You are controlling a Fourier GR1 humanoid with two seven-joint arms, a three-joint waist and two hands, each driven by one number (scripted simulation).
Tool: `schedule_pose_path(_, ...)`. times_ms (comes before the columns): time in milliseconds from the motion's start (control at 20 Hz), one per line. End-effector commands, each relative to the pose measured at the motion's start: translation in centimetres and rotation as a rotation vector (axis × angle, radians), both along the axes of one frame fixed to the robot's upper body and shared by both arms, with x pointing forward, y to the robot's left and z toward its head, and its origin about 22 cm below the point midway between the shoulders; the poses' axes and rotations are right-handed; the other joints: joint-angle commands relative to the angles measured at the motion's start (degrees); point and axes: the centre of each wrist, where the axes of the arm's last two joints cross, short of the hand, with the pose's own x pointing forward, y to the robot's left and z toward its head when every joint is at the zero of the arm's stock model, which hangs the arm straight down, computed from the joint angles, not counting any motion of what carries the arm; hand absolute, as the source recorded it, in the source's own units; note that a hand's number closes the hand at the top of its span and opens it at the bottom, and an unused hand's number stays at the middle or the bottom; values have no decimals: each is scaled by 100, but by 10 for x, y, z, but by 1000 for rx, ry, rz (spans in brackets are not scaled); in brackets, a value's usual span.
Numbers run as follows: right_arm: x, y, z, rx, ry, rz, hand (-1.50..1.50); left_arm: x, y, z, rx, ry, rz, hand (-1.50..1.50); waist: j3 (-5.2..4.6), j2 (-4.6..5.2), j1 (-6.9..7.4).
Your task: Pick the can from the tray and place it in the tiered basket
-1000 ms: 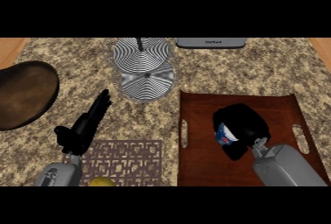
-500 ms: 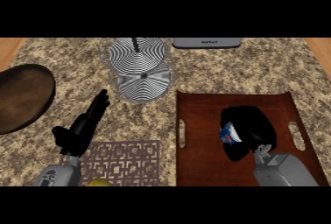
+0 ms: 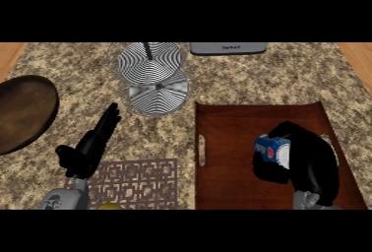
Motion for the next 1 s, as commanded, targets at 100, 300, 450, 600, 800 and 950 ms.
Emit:
schedule_pose_path(100, -40, 36, 68, 120, -308, -34, 150, 3, -4, -2, -11, 0, -23, 0, -9, 40, 172)
schedule_pose_path(300, -6, 68, 105, 77, -330, 0, 150, 11, -18, -3, 12, -11, -34, 0, -5, 84, 280)
schedule_pose_path(450, -14, 82, 134, 103, -349, -14, 150, 15, -13, 18, -9, -24, -57, 0, -7, 58, 326)
schedule_pose_path(600, 9, 88, 163, 133, -378, -4, 150, 3, -12, -6, 8, -13, -73, 0, -10, 69, 343)
schedule_pose_path(800, 53, 107, 181, 156, -357, -19, 150, 7, -28, -1, -8, -29, -68, 0, -10, 87, 450)
schedule_pose_path(950, 80, 113, 206, 189, -347, -17, 150, 12, -25, -1, 0, -14, -87, 0, -14, 115, 503)
